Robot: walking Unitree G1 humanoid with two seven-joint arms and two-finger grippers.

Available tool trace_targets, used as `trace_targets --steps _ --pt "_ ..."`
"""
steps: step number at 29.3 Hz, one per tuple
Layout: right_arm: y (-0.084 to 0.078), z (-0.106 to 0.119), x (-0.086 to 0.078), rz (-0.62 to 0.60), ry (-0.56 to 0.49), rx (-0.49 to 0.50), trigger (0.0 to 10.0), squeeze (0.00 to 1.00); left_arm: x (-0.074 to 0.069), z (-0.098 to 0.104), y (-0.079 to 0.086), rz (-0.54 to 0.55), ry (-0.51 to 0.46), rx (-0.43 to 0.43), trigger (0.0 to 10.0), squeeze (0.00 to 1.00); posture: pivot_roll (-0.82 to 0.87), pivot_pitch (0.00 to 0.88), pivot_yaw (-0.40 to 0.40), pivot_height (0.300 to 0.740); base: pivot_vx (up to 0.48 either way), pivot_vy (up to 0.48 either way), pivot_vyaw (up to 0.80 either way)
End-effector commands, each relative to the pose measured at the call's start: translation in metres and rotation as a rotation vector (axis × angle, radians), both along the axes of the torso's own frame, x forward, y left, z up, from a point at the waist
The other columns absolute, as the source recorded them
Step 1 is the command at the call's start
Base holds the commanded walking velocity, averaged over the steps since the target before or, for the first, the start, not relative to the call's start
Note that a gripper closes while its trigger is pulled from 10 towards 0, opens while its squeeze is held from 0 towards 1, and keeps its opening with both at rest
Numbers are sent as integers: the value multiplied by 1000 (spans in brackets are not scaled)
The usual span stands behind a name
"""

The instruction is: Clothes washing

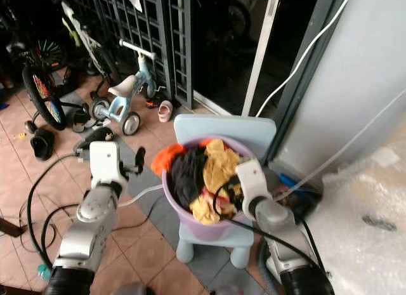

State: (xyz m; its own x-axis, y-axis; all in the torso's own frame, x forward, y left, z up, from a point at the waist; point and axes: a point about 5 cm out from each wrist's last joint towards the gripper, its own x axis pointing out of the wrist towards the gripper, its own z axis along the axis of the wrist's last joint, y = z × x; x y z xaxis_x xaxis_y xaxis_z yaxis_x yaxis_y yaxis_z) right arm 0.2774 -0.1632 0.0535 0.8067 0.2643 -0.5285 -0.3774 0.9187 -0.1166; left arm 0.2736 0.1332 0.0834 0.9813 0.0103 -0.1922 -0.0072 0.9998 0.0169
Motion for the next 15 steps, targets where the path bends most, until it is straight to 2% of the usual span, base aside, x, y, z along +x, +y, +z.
trace_targets --steps 1,5,7,10,11,14,15 --pt "0 1 4 5 -8 -9 10000 0 -6 4 2 3 -3 20 10000 0 3 52 -4 740 0 0 0" --pt "6 -3 10 -3 -11 -15 10000 0 -19 2 9 12 21 44 10000 0 35 77 -18 740 0 0 0" --pt "14 -6 16 -9 -27 -41 10000 0 -32 0 16 28 55 68 10000 0 76 109 -35 740 0 0 0" --pt "20 -9 19 -9 -25 -45 10000 0 -38 -1 19 34 74 73 10000 0 90 128 -38 740 0 0 0" --pt "26 -13 25 -28 -14 -59 10000 0 -44 -1 21 39 96 77 10000 0 101 178 -38 740 0 0 0" --pt "34 -17 30 -37 2 -45 10000 0 -50 1 21 36 100 72 10000 0 109 181 -30 740 0 0 0" --pt "39 -17 32 -31 0 -43 2784 0 -51 2 21 37 102 72 10000 0 106 186 -24 740 0 0 0"
